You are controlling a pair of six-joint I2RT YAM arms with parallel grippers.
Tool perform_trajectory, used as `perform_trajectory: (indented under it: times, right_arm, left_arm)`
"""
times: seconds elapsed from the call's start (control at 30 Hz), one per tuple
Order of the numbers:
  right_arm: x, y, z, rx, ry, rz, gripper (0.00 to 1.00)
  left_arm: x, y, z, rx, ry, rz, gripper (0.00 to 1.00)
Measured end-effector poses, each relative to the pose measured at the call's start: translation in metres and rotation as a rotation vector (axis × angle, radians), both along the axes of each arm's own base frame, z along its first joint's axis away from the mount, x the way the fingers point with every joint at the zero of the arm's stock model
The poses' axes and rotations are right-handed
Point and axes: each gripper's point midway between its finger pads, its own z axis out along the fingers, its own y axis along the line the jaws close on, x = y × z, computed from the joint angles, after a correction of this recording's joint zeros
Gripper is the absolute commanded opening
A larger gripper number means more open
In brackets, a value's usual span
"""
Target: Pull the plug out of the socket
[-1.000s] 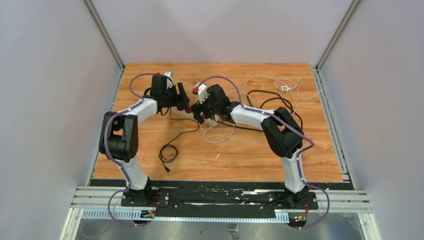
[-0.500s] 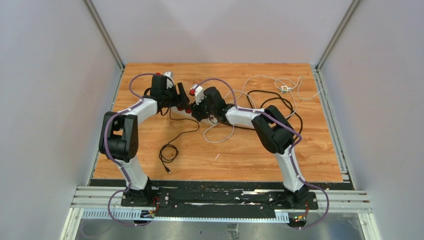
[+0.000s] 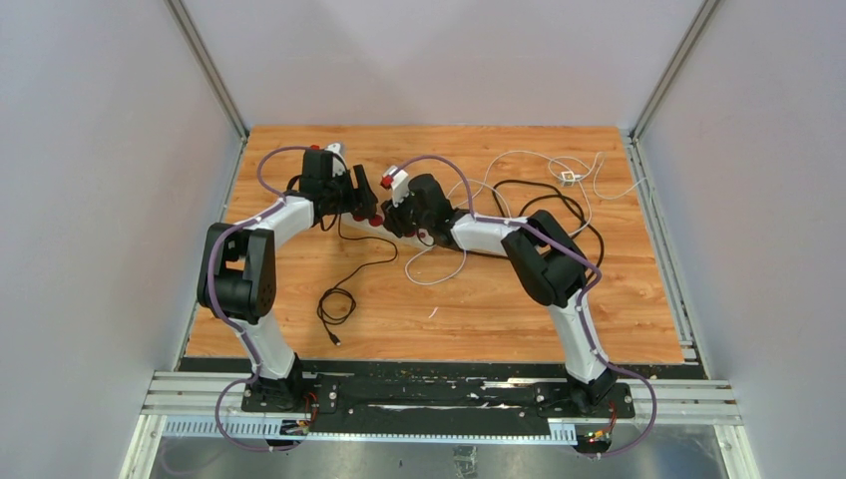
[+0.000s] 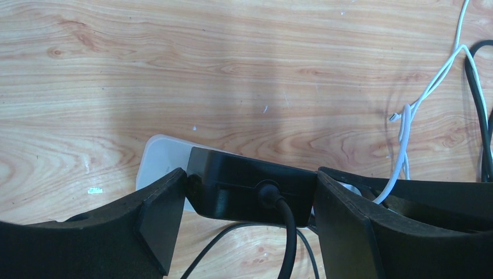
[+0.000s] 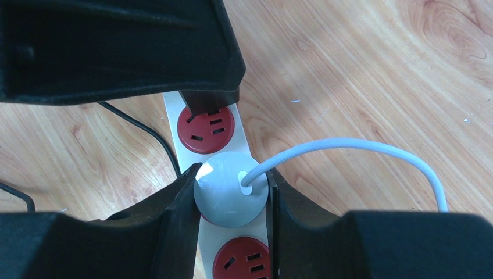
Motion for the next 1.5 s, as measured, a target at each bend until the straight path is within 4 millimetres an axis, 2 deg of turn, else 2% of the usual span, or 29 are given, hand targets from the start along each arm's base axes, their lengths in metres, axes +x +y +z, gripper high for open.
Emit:
perform_trajectory:
  times: [0.37, 0.93, 1.3, 1.5]
  right_arm:
    - [-0.002, 0.001, 0.0, 0.042, -0.016, 0.013, 0.0]
    - [-0.002, 0.005, 0.005, -0.178, -0.332, 0.115, 0.0]
    - [-0.004, 0.003, 0.008, -0.116, -0.253, 0.096, 0.0]
    - [-0.011, -0.001, 0.024, -0.002, -0.123, 0.105, 0.0]
  left_arm:
    - [0.0, 0.0, 0.0, 0.001, 0.0, 0.0, 0.73]
    - [0.001, 0.002, 0.0, 0.0, 0.002, 0.016, 0.73]
    - [0.001, 0.002, 0.0, 0.0, 0.002, 0.016, 0.73]
    - [0.001, 0.002, 0.0, 0.0, 0.002, 0.016, 0.73]
